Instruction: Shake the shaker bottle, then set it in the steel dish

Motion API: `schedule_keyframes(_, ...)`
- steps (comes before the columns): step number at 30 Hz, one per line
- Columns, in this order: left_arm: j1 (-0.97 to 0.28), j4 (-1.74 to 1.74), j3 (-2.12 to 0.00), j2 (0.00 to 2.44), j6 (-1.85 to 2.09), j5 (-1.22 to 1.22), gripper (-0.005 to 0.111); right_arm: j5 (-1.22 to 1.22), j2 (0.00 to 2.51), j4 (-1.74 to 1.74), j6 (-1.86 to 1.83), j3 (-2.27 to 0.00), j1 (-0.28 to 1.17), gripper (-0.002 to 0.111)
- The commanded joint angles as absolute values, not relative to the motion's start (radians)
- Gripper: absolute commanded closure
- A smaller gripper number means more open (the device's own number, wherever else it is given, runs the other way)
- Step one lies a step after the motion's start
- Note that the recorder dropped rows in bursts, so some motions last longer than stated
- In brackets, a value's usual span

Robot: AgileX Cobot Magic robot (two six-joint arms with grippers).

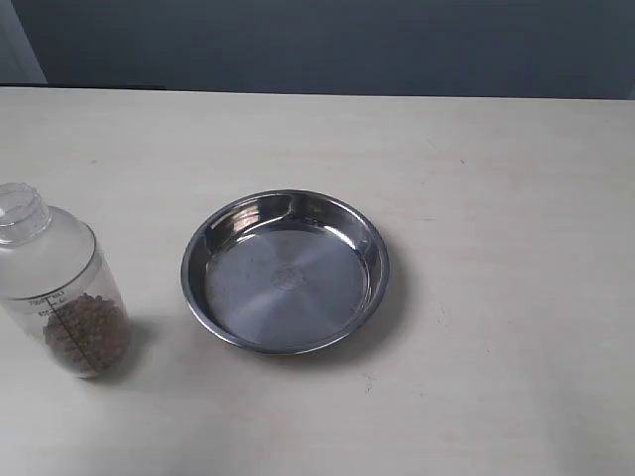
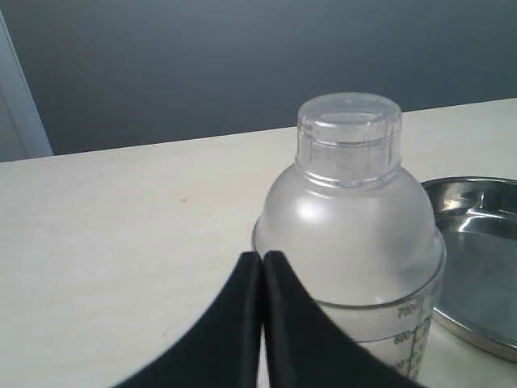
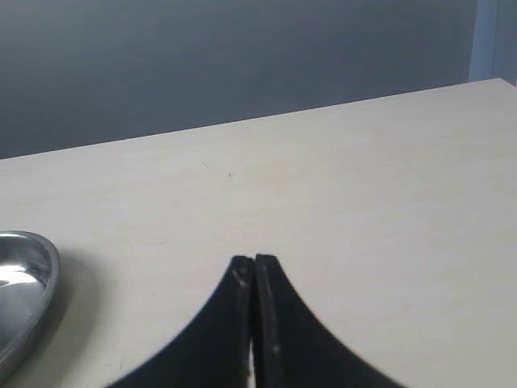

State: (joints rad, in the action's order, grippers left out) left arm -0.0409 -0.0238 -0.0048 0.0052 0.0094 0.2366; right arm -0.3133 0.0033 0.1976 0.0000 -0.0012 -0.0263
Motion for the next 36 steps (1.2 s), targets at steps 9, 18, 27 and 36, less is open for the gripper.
schedule_keyframes(9, -0.040, 0.080, 0.000, 0.000, -0.019, -0.244, 0.106, -0.307, 0.000, 0.196, 0.000, 0.000, -0.029, 0.109)
schedule_keyframes(18, -0.040, 0.082, 0.000, 0.000, -0.228, -0.319, 0.106, -0.307, 0.000, 0.196, 0.000, 0.000, -0.029, 0.109)
schedule_keyframes(27, -0.040, 0.043, -0.057, 0.215, -0.235, -0.369, 0.105, -0.307, 0.000, 0.196, 0.000, 0.000, -0.029, 0.109)
schedule_keyframes(36, -0.040, -0.145, -0.218, 0.529, -0.290, -0.533, 0.044, -0.307, 0.000, 0.196, 0.000, 0.000, -0.029, 0.109)
